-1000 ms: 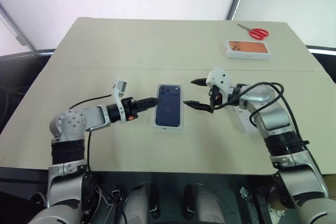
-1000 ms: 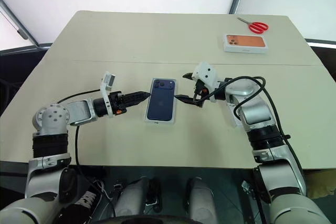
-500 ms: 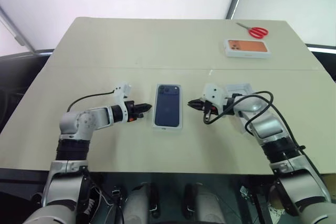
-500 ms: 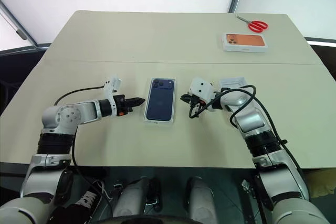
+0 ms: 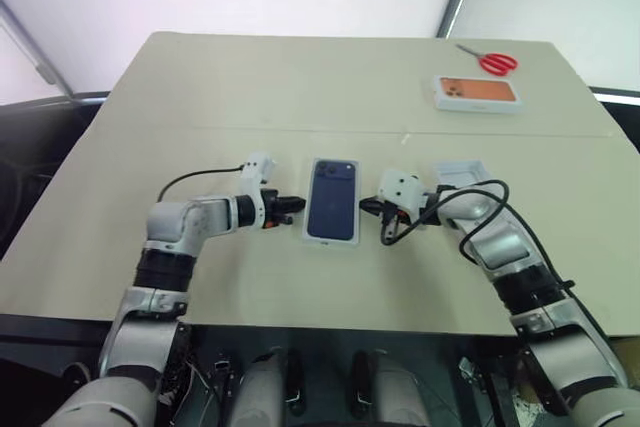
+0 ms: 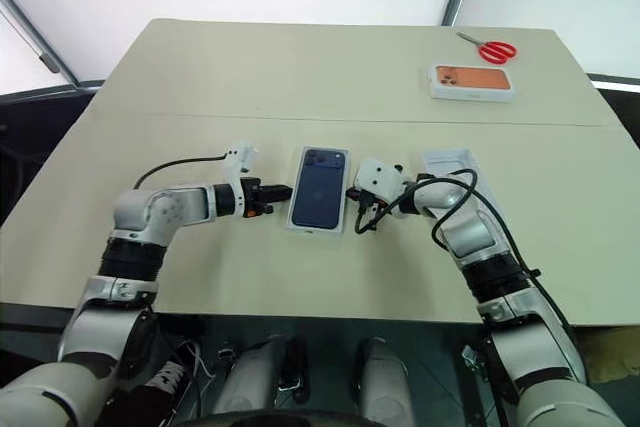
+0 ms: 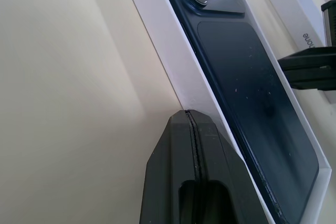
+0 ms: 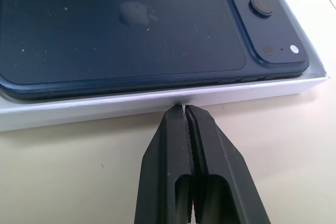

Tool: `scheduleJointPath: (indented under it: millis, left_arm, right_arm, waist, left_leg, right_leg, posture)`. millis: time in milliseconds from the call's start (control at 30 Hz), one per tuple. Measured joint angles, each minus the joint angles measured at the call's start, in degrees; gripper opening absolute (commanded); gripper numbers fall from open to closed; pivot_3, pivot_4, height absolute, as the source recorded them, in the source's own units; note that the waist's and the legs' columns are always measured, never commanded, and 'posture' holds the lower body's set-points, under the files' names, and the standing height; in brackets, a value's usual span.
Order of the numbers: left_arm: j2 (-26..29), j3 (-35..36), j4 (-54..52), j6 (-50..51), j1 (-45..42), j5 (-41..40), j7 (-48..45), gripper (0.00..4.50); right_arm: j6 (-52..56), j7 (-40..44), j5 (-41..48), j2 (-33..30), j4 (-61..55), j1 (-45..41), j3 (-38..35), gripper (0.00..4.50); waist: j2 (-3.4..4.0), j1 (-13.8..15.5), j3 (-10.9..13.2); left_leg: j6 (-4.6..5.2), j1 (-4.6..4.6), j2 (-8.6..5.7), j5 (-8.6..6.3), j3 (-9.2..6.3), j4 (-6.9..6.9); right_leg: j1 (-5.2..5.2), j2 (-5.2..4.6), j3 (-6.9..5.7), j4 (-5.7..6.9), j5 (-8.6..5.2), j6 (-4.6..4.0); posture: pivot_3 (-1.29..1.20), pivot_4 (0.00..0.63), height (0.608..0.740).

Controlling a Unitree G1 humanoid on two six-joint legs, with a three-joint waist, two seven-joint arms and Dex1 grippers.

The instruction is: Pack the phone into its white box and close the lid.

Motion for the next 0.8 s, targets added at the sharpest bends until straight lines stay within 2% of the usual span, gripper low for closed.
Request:
scheduleJointPath:
  millis: [433,800]
  left_arm:
    - [-9.19,-4.6,11.94,-7.66,-7.22,6.79,-4.84,0.0]
    - [-10.89,-4.77,15.16,-10.45,-8.71,10.08,-7.58,0.0]
  right_arm:
    - [-0.18,2.19,1.65,-8.27,-1.08,4.98,-5.95,0.08]
    - [-1.74,1.18,1.0,-9.25,0.04,5.09,-6.2,0.08]
  waist:
    - [-0.09,0.39,0.06]
    - [-0.1,0.4,0.06]
  left_leg:
    - [0.17,0.01,-0.01,0.09,-0.04,0.0]
    - [0.19,0.01,-0.01,0.09,-0.05,0.02]
  right_leg:
    - [0.03,-0.01,-0.06,-0.01,0.0,0.01]
    - [0.04,-0.04,-0.07,-0.01,0.0,0.01]
  posture:
    - [0.0,0.15,0.738]
    - [0.0,0.15,0.738]
